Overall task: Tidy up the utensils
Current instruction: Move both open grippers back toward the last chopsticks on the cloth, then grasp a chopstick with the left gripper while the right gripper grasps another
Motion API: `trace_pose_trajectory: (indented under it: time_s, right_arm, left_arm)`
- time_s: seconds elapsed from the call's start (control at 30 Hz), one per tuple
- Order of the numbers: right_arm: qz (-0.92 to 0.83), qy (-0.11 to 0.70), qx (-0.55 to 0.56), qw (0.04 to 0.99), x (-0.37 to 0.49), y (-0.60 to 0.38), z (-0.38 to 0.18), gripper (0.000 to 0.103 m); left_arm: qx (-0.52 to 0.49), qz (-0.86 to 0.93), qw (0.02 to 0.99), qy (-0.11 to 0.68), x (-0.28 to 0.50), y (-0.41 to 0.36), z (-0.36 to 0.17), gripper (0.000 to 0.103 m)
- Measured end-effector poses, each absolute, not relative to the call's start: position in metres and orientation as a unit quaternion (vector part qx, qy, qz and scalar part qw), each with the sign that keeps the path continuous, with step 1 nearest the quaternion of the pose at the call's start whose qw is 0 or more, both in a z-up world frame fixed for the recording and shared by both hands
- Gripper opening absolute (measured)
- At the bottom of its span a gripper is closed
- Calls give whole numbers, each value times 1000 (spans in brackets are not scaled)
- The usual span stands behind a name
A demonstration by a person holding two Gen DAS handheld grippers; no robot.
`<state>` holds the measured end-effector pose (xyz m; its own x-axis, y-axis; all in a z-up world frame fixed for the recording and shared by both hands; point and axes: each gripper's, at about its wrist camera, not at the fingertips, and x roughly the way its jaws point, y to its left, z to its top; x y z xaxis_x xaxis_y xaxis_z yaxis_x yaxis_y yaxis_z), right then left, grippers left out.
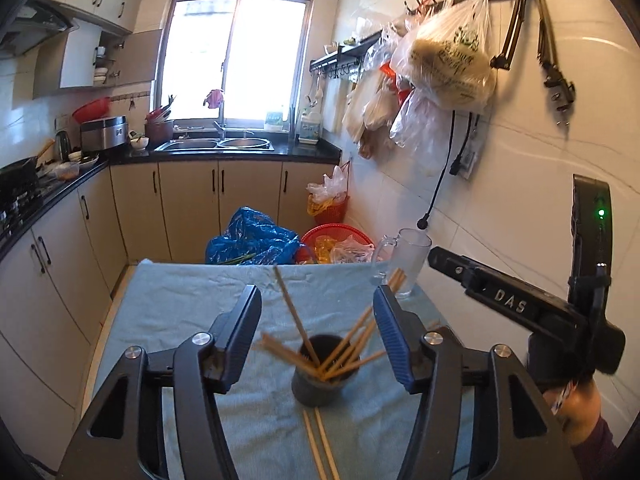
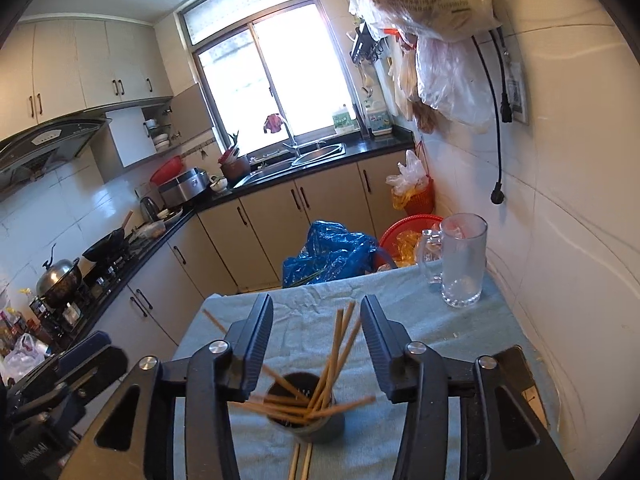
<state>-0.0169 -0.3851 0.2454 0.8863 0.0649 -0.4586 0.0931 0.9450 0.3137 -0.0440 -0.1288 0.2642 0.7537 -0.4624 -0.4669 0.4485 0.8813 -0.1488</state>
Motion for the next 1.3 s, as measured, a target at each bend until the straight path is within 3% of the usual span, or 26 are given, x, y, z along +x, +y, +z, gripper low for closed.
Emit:
trace_pose_trajectory:
  time_s: [0.27,0.6,0.77,0.87,1.3]
  right_arm:
    - [-4,255,145,956,-80,-384,235,60]
    - [-47,332,20,942,-147,-395,188,64]
    - [-120,344,-43,930,-173,-422,184,76]
    - [-158,354,-64,920,-182,-431,171,77]
    - [4,439,93,893,-171,-389,66,77]
  left_arm:
    - [-10,-204,947,249,-105,-82,239,66]
    - [-24,-180,924,337,-134,-54,170,66]
    - [-24,-173,912,372,-133,-60,138,66]
    - [-23,-180,894,409,-130,-70,110,66]
    - [29,-191,845,499,-111,-133,29,64]
